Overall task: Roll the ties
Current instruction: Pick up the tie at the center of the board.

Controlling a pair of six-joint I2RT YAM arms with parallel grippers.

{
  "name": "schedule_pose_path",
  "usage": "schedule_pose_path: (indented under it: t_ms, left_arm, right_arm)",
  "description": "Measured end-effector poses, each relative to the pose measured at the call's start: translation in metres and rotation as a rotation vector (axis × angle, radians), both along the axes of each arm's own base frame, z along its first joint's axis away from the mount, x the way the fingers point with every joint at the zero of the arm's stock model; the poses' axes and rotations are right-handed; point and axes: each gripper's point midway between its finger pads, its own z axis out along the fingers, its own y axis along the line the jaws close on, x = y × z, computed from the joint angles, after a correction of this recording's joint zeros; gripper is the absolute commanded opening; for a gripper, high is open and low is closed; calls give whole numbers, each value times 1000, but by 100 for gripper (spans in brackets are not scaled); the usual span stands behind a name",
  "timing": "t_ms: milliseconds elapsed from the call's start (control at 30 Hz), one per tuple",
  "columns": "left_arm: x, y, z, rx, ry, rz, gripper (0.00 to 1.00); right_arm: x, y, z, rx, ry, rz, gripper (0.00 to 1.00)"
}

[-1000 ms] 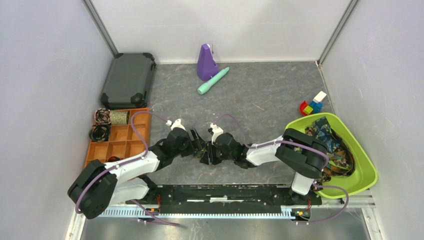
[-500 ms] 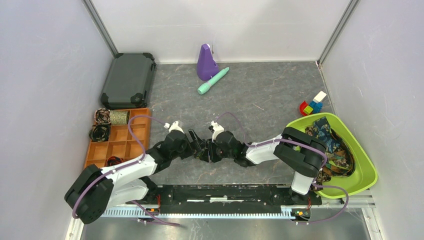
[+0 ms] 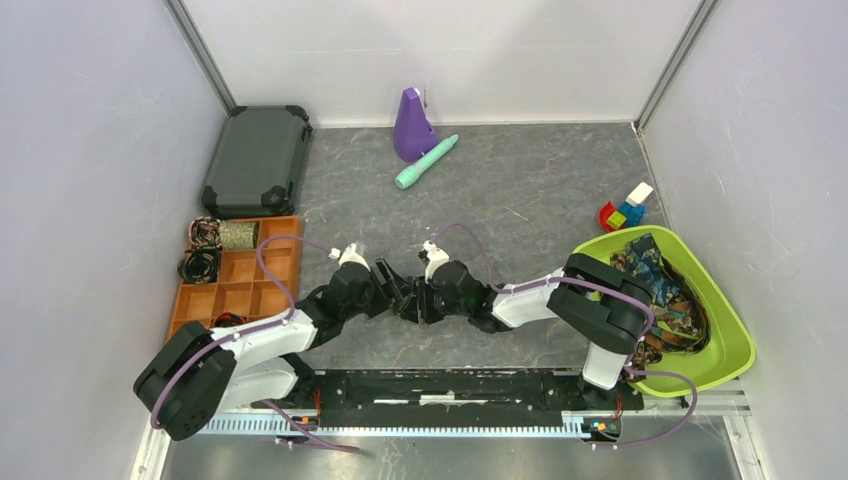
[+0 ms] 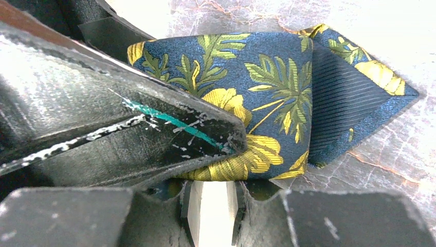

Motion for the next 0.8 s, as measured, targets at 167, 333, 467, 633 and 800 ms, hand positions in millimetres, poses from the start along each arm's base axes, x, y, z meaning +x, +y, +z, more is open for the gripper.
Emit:
schedule_pose_path:
  t_ms: [167,333,467,633,800]
  left_arm:
    - [0,-3,-2,-1,0,-6,74]
    - [-1,-8,-4,0,11,-25,66]
    - [-1,-12,-4,-3,15,-37,64]
    - [-1,-12,-3,-5,15,-41,64]
    - [0,-13,-2,10,-5,-66,62]
  right_arm:
    - [-2,-1,0,7,-6,9,30]
    - [-11,-16,2,-3,-17,23,35]
    - [-21,-35,7,-18,-31,40,38]
    - [-26,-56,21,-40,-70,38,39]
    - [-1,-77,48,-37,-140,-33,41]
